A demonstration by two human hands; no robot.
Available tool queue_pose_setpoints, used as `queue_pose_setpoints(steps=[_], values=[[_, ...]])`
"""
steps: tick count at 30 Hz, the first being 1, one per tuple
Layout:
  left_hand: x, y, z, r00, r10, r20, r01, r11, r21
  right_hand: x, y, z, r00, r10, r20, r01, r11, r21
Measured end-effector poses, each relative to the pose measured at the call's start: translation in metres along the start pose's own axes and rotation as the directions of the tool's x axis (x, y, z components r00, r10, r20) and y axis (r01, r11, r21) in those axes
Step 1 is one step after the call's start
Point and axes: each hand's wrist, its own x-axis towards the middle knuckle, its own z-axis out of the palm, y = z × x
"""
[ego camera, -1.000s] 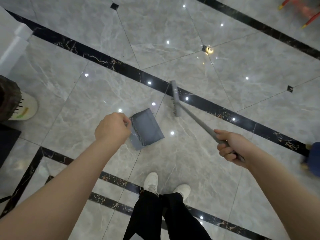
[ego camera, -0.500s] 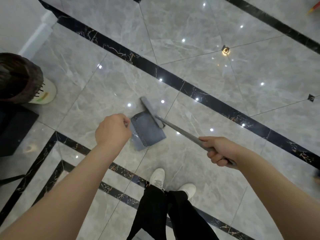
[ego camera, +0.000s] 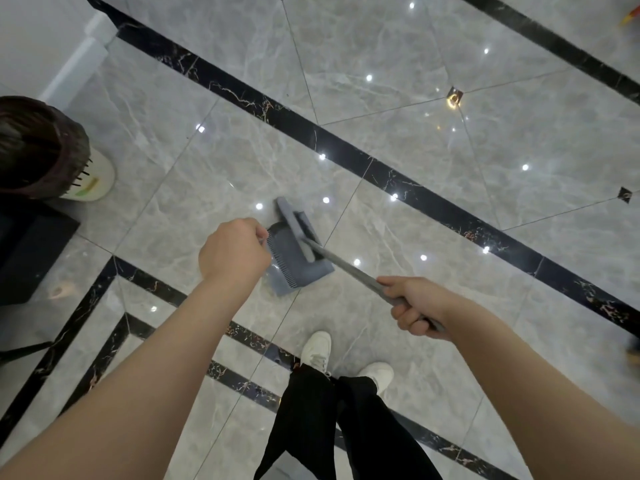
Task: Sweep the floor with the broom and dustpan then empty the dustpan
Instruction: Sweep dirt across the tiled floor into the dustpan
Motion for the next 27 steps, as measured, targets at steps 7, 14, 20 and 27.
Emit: queue_pose_setpoints(steps=[7, 14, 20, 27], values=[[-0.004, -0.004, -0.002, 1.0, 0.005, 0.014, -0.004, 1.0, -0.016, -0.032, 0.003, -0.04, 0.993, -0.07, -0.096, 0.071, 0.997, 0.009], [-0.008, -0.01, 0.002, 1.0, 0.009, 0.011, -0.009, 1.0, -0.007, 0.003, 0.01, 0.007, 0.986, -0.078, -0.149, 0.048, 0.98, -0.193], [-0.007, -0.009, 0.003, 1.0, 0.003, 0.009, -0.003, 1.0, 0.01, -0.013, 0.016, -0.021, 0.999, 0.001, 0.038, -0.006, 0.994, 0.112], [-0.022, -0.001, 0.004, 0.999, 0.015, 0.043, -0.013, 0.999, -0.044, -0.033, 0.034, -0.04, 0.997, -0.04, -0.063, 0.052, 0.981, 0.189]])
